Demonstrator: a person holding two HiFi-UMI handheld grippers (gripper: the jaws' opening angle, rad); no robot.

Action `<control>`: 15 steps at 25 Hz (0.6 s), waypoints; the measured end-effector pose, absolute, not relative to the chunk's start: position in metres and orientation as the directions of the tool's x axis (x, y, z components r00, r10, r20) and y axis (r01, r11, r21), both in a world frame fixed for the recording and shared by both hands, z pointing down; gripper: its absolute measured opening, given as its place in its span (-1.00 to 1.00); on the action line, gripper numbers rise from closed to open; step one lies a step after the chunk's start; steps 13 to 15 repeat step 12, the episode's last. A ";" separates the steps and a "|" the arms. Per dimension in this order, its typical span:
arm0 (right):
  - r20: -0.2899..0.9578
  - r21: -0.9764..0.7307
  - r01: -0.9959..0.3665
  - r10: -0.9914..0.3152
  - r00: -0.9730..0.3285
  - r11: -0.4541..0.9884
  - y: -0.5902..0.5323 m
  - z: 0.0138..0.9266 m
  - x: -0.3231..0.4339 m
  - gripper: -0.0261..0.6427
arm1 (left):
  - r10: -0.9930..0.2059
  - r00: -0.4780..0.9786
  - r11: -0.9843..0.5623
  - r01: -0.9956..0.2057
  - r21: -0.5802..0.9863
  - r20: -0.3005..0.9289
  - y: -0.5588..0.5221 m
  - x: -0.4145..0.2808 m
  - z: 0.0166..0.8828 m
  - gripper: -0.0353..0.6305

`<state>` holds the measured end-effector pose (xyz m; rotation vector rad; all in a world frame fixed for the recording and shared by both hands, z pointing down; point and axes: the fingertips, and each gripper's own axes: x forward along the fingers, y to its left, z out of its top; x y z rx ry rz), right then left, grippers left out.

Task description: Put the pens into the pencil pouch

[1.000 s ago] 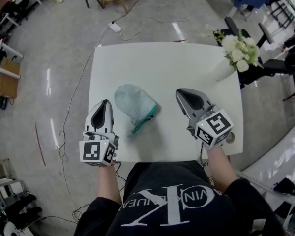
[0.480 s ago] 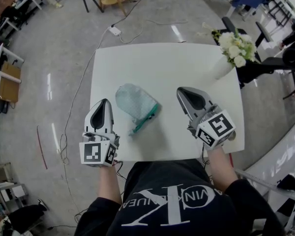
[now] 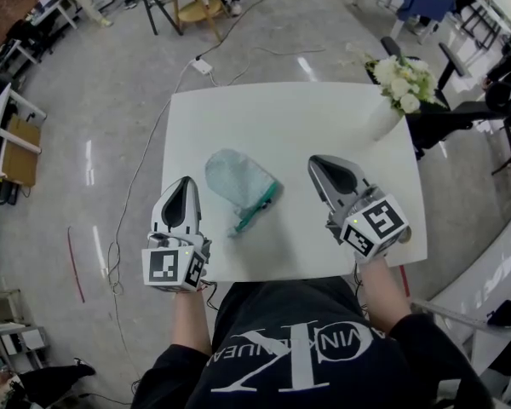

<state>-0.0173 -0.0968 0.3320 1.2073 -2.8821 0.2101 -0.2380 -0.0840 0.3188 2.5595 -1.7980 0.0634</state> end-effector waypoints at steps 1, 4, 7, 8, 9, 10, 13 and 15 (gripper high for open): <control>0.057 -0.122 -0.712 -0.712 -0.700 0.691 -0.096 0.332 -0.017 -0.90 | -0.940 0.339 -0.340 -0.940 -0.012 0.040 -0.083 -0.239 0.319 -0.88; 0.048 -0.125 -0.716 -0.717 -0.696 0.687 -0.092 0.331 -0.016 -0.89 | -0.939 0.341 -0.342 -0.940 -0.010 0.036 -0.079 -0.240 0.319 -0.88; 0.042 -0.122 -0.718 -0.719 -0.694 0.686 -0.089 0.332 -0.016 -0.89 | -0.938 0.344 -0.345 -0.939 -0.011 0.031 -0.078 -0.240 0.318 -0.88; 0.040 -0.122 -0.718 -0.720 -0.693 0.685 -0.088 0.332 -0.016 -0.90 | -0.938 0.346 -0.346 -0.938 -0.013 0.030 -0.078 -0.239 0.319 -0.88; 0.039 -0.123 -0.719 -0.720 -0.693 0.685 -0.088 0.333 -0.016 -0.90 | -0.937 0.347 -0.348 -0.938 -0.015 0.030 -0.077 -0.239 0.319 -0.88; 0.038 -0.124 -0.719 -0.721 -0.692 0.684 -0.087 0.333 -0.016 -0.89 | -0.937 0.349 -0.349 -0.937 -0.016 0.030 -0.076 -0.239 0.319 -0.88; 0.036 -0.125 -0.719 -0.721 -0.692 0.683 -0.085 0.334 -0.016 -0.89 | -0.935 0.352 -0.353 -0.936 -0.018 0.030 -0.074 -0.238 0.319 -0.88; 0.036 -0.125 -0.719 -0.721 -0.692 0.683 -0.085 0.334 -0.016 -0.89 | -0.935 0.352 -0.353 -0.936 -0.018 0.030 -0.074 -0.238 0.319 -0.88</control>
